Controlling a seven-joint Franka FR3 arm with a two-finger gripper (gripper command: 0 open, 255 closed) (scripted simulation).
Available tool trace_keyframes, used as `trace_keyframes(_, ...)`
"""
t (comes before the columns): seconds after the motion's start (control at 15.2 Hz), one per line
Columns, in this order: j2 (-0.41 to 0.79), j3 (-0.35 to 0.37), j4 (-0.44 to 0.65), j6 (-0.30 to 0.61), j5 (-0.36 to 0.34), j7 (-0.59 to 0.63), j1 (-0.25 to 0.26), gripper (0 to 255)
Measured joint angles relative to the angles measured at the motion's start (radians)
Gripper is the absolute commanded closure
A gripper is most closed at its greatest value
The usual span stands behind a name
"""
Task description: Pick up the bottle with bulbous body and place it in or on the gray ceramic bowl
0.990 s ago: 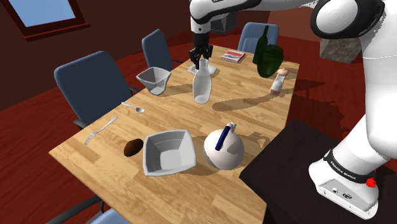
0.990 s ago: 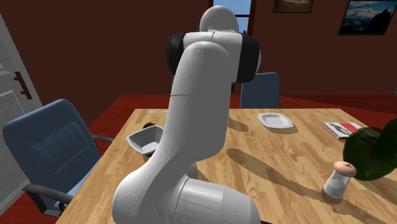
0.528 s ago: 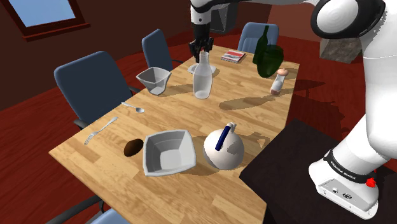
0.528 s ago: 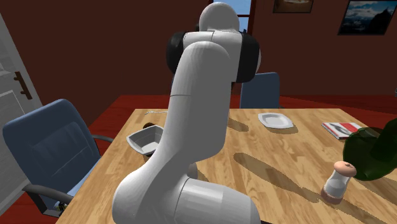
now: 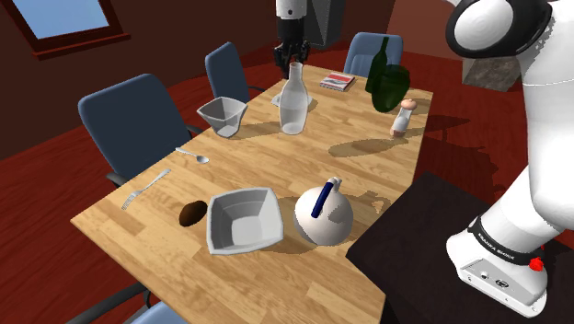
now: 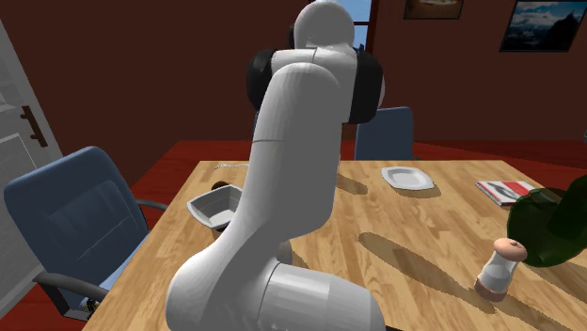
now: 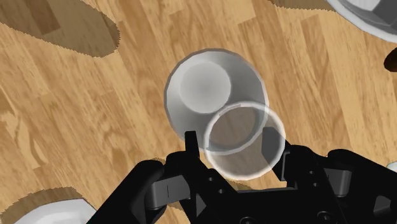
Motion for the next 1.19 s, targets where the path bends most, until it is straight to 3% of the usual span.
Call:
trace_keyframes(0.13,-0.007,0.005,0.011,-0.019,-0.001,0.023,0.019,255)
trace_keyframes(0.26,-0.068,0.014,-0.082,0.014,0.001,0.056,0.041,255)
trace_keyframes(0.66,-0.139,0.044,-0.145,0.005,0.001,0.162,0.119,255)
trace_keyframes(1.19,-0.181,0.089,-0.148,-0.032,-0.004,0.317,0.231,255)
